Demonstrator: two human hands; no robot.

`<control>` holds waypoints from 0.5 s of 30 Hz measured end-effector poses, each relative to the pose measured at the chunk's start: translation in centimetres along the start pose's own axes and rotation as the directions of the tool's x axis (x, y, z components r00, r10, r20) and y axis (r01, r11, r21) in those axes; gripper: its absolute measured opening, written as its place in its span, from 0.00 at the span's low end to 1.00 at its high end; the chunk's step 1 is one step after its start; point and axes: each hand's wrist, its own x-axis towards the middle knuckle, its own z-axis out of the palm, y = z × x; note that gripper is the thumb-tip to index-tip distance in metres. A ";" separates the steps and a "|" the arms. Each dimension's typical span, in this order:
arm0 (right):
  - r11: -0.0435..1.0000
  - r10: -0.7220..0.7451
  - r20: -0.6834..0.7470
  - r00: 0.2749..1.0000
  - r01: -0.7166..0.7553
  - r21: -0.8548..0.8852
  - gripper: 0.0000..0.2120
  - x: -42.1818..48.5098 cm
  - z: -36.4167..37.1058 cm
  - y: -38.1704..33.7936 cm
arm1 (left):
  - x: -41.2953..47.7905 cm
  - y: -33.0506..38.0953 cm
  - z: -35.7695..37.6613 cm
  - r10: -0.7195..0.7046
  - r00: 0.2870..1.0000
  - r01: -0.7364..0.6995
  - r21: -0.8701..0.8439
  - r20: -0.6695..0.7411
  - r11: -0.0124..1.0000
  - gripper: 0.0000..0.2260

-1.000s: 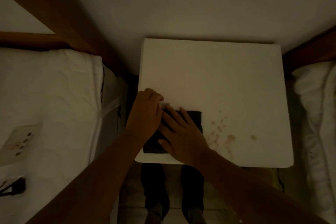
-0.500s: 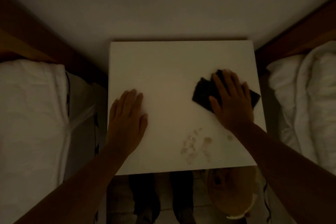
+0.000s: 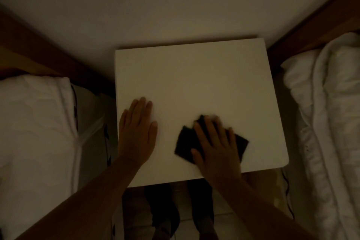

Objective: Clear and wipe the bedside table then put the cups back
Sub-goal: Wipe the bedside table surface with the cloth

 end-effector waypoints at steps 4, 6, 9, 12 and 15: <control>0.983 -0.174 0.053 0.983 0.170 0.063 0.31 -0.6 0.9 -5.7 | 0.0 -0.5 0.3 0.013 1.000 -0.013 -0.056 -0.003 0.998 0.25; 0.970 -0.235 0.069 0.969 0.230 0.078 0.31 -1.3 1.6 -7.6 | 0.0 -0.7 0.4 0.009 1.000 -0.009 -0.044 0.007 0.999 0.25; 0.957 -0.288 0.081 0.954 0.282 0.071 0.33 -2.0 2.0 -8.8 | -0.1 -0.6 0.4 0.016 1.000 -0.016 -0.034 0.018 0.999 0.25; 0.963 -0.266 0.085 0.960 0.260 0.074 0.33 -2.8 2.1 -8.7 | -0.1 -0.3 0.1 0.012 1.000 -0.012 -0.047 -0.001 0.999 0.25; 0.992 -0.121 0.089 0.989 0.116 0.058 0.33 -4.3 2.0 -6.3 | -0.1 -0.3 0.1 0.010 1.000 -0.010 -0.030 -0.029 0.999 0.24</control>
